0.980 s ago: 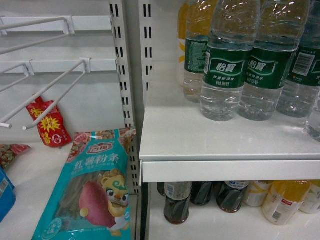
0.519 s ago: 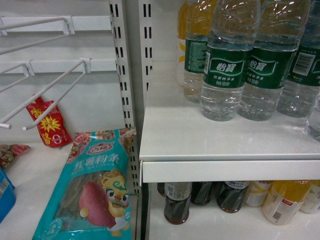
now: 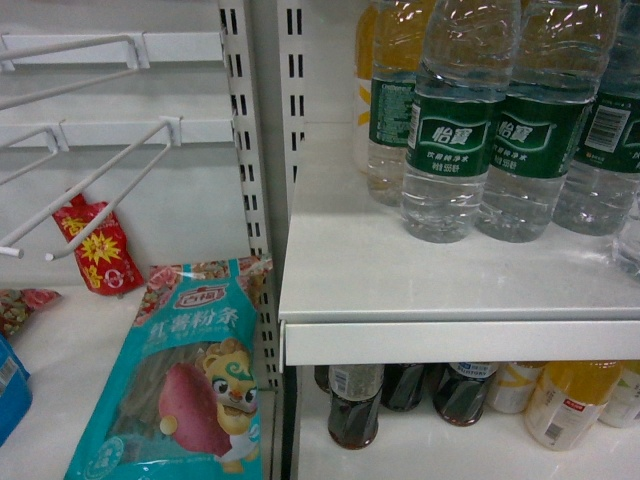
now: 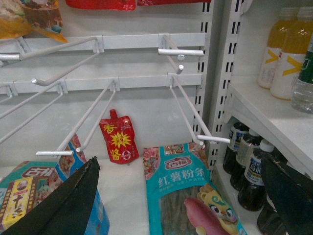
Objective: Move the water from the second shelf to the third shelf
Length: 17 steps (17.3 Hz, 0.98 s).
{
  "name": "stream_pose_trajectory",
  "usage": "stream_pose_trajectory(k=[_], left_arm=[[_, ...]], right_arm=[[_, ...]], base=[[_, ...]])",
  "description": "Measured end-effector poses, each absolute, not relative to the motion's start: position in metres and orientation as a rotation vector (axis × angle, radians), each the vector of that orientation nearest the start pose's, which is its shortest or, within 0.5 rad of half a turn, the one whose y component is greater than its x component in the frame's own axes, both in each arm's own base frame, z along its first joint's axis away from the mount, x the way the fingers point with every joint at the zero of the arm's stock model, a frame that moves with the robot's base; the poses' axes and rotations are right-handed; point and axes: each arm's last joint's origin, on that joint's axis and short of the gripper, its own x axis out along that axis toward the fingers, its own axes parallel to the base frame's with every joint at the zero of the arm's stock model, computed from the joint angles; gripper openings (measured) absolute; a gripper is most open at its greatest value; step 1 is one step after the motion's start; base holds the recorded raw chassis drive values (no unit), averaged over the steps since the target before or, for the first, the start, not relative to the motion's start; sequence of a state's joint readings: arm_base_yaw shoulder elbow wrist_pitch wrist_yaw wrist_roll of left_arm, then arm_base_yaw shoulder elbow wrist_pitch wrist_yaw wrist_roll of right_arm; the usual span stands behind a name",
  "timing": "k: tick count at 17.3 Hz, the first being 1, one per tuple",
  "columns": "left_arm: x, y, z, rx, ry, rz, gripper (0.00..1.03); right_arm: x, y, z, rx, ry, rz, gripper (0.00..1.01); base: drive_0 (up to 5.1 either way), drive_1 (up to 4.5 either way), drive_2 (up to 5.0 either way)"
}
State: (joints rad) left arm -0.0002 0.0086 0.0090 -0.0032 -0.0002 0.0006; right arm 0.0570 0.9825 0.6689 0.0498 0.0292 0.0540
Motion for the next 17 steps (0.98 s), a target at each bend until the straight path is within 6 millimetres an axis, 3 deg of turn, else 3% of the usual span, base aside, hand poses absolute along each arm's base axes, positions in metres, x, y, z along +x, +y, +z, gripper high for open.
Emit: stream_pose_trajectory(k=[2,5,6,10,12,13,15,17], left_arm=[[0.098,0.0,0.166,0.001,0.003,0.0,0.98],[0.098,0.0,0.166,0.001,0.003,0.0,0.98],[0.098,0.0,0.166,0.001,0.003,0.0,0.98],[0.098,0.0,0.166,0.001,0.003,0.0,0.98],[0.098,0.0,0.166,0.001,0.002,0.0,0.98],[0.098,0.0,0.166,0.001,0.003,0.0,0.98],[0.098,0.0,0.166,0.001,0.002,0.0,0.98],[0.098,0.0,0.166,0.001,0.003,0.001,0.98]], right_arm=[[0.201,0.011,0.274,0.04,0.288,0.025,0.98],[0.169,0.011,0.289,0.041,0.186,0.023,0.97],[0.156,0.011,0.286,0.028,0.031,0.002,0.84],[0.105,0.016,0.246,-0.001,0.036,-0.002,0.35],[0.096,0.014,0.231,0.009,-0.019,0.004,0.09],[0.098,0.012,0.221,0.002,0.0,-0.014,0.02],[0.098,0.003,0.207,-0.001,0.007,0.011,0.02],[0.097,-0.002,0.205,0.001,-0.007,-0.032,0.02]], base=[[0.0,0.0,0.0],[0.0,0.0,0.0],[0.0,0.0,0.0],[0.0,0.0,0.0],[0.0,0.0,0.0],[0.0,0.0,0.0],[0.0,0.0,0.0],[0.0,0.0,0.0]])
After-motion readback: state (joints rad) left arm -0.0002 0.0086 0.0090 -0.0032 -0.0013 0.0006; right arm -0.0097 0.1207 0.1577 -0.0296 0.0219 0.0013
